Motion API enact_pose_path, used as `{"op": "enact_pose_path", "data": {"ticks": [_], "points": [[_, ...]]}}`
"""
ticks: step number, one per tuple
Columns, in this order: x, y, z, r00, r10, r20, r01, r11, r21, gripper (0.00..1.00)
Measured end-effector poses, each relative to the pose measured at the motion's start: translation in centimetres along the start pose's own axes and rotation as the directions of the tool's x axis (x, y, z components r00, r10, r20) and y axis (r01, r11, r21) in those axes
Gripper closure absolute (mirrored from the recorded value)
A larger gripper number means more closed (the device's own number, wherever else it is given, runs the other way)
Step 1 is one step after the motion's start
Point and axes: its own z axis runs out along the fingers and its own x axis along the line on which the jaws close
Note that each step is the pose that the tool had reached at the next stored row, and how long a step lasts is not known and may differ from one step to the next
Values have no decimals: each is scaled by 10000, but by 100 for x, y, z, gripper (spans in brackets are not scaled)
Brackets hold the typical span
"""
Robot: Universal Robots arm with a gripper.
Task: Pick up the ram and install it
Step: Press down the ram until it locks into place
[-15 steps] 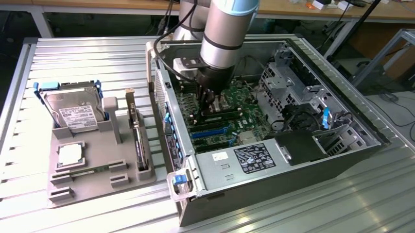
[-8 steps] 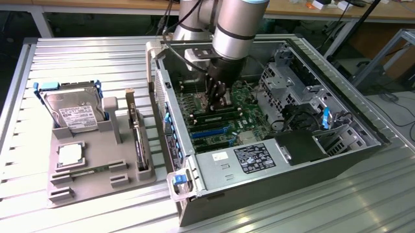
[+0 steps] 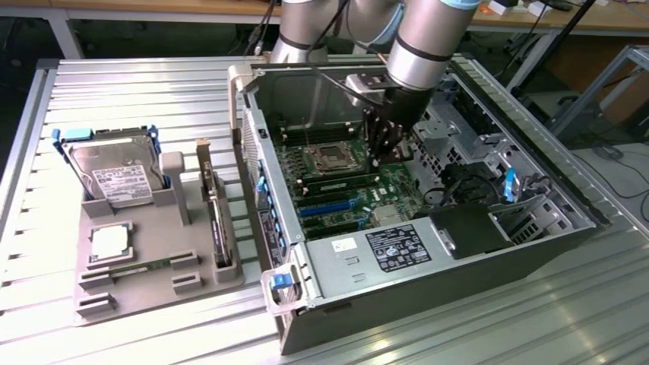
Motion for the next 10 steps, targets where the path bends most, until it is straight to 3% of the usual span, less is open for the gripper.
{"op": "enact_pose_path", "data": {"ticks": [2, 4, 5, 10], "points": [[2, -118, -10, 10000, -2, 5, 2, 10000, -22, 89], [5, -119, -54, 10000, -1, 0, 1, 10000, -29, 89], [7, -114, -150, 10000, 1, -37, -1, 10000, -32, 89], [22, -95, -452, 10000, 5, -100, -5, 10000, -35, 89]]}}
